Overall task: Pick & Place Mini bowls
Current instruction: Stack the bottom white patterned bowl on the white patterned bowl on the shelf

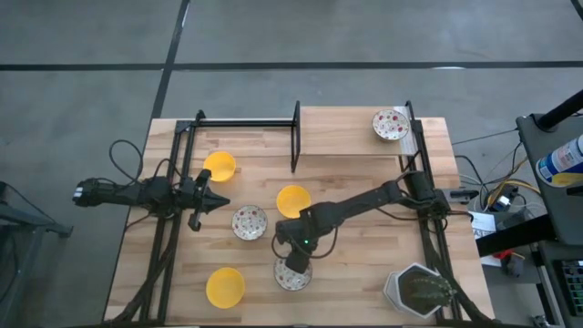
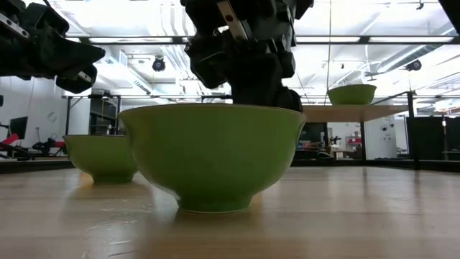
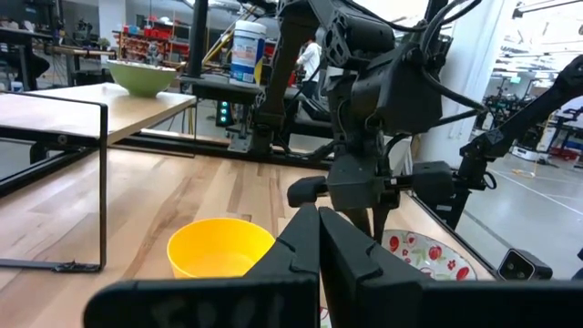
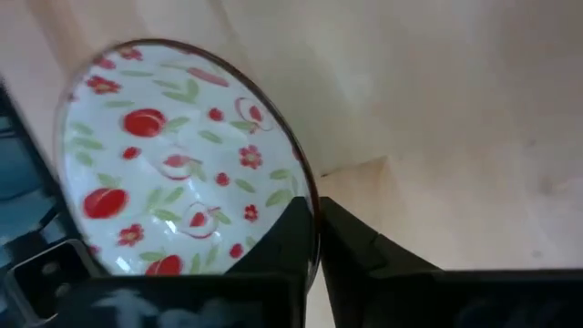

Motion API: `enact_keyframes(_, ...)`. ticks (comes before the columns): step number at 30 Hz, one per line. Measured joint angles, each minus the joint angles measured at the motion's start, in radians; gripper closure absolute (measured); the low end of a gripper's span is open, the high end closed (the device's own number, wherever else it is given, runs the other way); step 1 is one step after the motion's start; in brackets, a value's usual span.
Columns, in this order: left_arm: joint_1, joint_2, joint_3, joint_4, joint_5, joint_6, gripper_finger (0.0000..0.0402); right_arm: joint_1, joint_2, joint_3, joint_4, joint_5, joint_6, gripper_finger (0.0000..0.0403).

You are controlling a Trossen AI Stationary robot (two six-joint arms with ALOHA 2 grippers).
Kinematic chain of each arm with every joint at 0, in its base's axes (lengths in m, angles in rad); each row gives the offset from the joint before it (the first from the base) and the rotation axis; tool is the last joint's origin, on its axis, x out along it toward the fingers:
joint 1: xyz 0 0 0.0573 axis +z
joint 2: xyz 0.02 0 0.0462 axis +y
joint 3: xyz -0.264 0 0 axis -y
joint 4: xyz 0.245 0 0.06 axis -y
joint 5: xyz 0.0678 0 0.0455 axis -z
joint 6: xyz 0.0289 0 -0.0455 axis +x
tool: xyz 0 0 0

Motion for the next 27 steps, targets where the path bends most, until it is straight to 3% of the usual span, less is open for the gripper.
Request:
enact_keyframes(13, 0.0, 0.0, 0.0, 0.0, 0.0, 0.0, 0.0401, -0.062, -0.039, 0.041, -0.014, -0.066, -0.002, 0.0391)
enact_keyframes(27, 0.0, 0.0, 0.0, 0.0, 0.0, 0.0, 0.0401, -0.104, -0.058, 0.233, -0.221, -0.161, -0.026, 0.0392)
